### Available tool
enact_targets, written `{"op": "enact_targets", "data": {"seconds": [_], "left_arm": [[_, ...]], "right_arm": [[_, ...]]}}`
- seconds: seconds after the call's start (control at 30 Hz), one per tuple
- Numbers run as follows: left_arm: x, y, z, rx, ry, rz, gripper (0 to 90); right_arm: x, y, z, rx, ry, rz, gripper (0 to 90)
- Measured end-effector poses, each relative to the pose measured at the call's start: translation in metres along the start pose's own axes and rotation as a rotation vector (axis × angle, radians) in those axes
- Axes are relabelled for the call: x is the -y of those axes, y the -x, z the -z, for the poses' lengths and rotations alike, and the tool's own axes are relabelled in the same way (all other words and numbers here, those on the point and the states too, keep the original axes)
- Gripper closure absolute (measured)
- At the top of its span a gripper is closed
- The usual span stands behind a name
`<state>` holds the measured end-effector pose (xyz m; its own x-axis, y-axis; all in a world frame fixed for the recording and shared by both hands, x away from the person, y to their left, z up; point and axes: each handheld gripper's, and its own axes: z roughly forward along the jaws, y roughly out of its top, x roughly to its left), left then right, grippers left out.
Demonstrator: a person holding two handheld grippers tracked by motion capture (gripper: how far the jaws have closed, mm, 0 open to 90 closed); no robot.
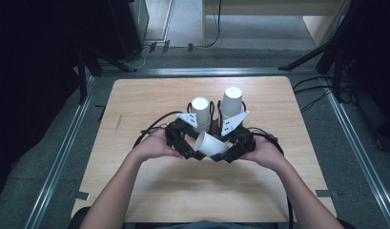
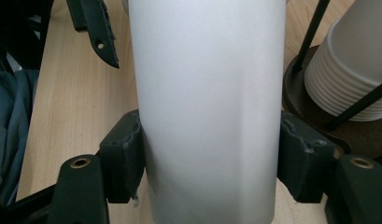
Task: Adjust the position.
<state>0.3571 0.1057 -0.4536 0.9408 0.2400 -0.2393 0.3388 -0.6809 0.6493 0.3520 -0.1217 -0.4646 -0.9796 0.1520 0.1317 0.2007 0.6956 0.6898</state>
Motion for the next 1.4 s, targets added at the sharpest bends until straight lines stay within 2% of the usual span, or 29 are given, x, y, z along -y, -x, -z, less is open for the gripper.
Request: {"op": "enact_targets", "data": {"seconds": [0.1,0.17,0.23,0.3,0.5,0.6,0.77,0.83,0.9,0.97,1.03,1.23,1.4], "left_arm": [[0.000,0.000,0.001,-0.010,0.026,0.007,10.1],[0.001,-0.001,0.004,-0.011,0.064,0.025,10.1],[0.001,-0.001,0.004,-0.016,0.070,0.028,10.1],[0.003,-0.002,0.005,-0.011,0.105,0.041,10.1],[0.005,-0.002,0.004,-0.019,0.130,0.060,10.2],[0.004,-0.001,0.003,-0.018,0.165,0.075,10.3],[0.003,0.000,0.003,-0.019,0.192,0.071,13.2],[0.003,0.000,0.002,0.003,0.206,0.090,13.2],[0.003,0.000,0.002,0.002,0.215,0.096,13.2],[0.003,-0.001,0.000,0.015,0.236,0.112,13.2],[0.003,-0.002,0.000,0.024,0.237,0.120,13.4],[0.004,-0.001,-0.002,0.037,0.249,0.124,17.2],[0.005,-0.003,0.000,0.054,0.265,0.142,21.0]], "right_arm": [[0.000,0.001,0.002,0.004,0.011,-0.006,32.5],[0.000,0.001,0.003,0.007,0.018,-0.009,32.5],[0.000,0.001,0.004,0.010,0.025,-0.010,32.5],[0.001,0.002,0.005,0.007,0.030,-0.015,32.4],[0.000,0.003,0.010,0.010,0.063,-0.026,32.4],[0.000,0.003,0.011,0.009,0.074,-0.029,32.4],[-0.001,0.003,0.011,0.007,0.084,-0.031,32.4],[0.000,0.003,0.011,0.004,0.086,-0.031,32.4],[0.000,0.003,0.010,0.000,0.090,-0.030,32.4],[-0.001,0.002,0.008,-0.001,0.096,-0.023,32.3],[-0.001,0.002,0.008,-0.001,0.097,-0.024,32.3],[-0.002,0.001,0.006,-0.013,0.098,-0.030,32.4],[-0.001,0.002,0.005,-0.011,0.100,-0.028,32.5]]}}
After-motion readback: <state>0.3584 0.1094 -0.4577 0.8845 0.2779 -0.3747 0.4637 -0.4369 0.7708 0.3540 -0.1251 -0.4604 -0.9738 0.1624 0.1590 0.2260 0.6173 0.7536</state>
